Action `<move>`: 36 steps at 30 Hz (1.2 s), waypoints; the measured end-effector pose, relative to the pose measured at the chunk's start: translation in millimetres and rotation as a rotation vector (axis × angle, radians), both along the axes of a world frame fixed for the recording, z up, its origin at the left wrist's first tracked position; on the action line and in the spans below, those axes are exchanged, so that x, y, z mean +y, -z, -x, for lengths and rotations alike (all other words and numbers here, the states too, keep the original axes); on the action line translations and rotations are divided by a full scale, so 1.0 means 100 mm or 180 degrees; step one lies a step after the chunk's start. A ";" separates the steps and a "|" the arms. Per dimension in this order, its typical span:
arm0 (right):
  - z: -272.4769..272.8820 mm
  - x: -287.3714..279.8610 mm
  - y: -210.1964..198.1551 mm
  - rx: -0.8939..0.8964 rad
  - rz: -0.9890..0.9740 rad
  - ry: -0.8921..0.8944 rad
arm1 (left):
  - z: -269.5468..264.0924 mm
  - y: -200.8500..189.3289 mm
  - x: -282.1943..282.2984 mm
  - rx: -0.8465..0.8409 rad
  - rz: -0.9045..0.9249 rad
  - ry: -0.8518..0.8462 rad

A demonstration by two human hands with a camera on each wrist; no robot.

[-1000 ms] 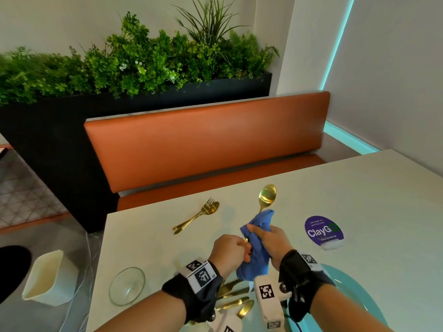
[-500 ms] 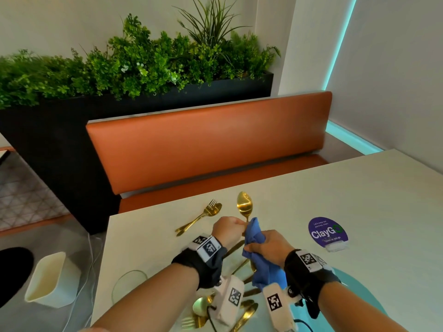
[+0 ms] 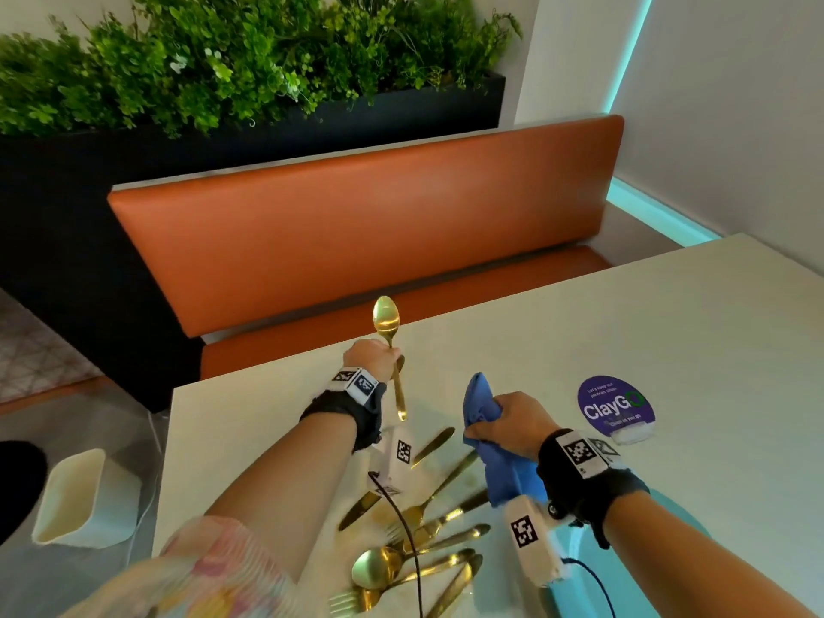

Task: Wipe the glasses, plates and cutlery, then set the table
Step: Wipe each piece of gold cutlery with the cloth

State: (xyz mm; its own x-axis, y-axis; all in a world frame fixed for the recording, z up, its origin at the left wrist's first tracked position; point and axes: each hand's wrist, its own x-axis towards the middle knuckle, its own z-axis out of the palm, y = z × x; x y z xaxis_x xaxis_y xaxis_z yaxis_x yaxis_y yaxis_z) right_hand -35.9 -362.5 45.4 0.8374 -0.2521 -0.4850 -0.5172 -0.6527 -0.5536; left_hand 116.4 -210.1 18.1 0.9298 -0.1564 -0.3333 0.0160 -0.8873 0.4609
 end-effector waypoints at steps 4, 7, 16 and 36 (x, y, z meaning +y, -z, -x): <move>0.06 -0.22 -0.02 -0.0108 0.0344 0.0168 | -0.29 0.33 0.22 -0.0312 -0.1494 0.0852; 0.11 -0.36 -0.03 -0.0163 0.0426 0.0371 | -0.35 0.53 0.30 -0.0420 -0.2036 0.1176; 0.30 -0.61 0.05 -0.0140 0.0463 0.0820 | -0.23 0.70 0.33 -0.0965 -0.2164 0.1491; 0.92 -0.40 -0.12 -0.0480 -0.0031 0.1049 | 1.45 0.60 0.00 0.0131 -0.1491 0.2463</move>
State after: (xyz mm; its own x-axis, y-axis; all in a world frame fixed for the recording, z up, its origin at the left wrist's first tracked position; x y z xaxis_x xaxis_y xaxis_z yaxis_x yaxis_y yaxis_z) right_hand -127.5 -403.0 57.7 0.7742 -0.5165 -0.3658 -0.6110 -0.4588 -0.6451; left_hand -29.0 -210.5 -41.5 0.6072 -0.5726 -0.5508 -0.6544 -0.7536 0.0620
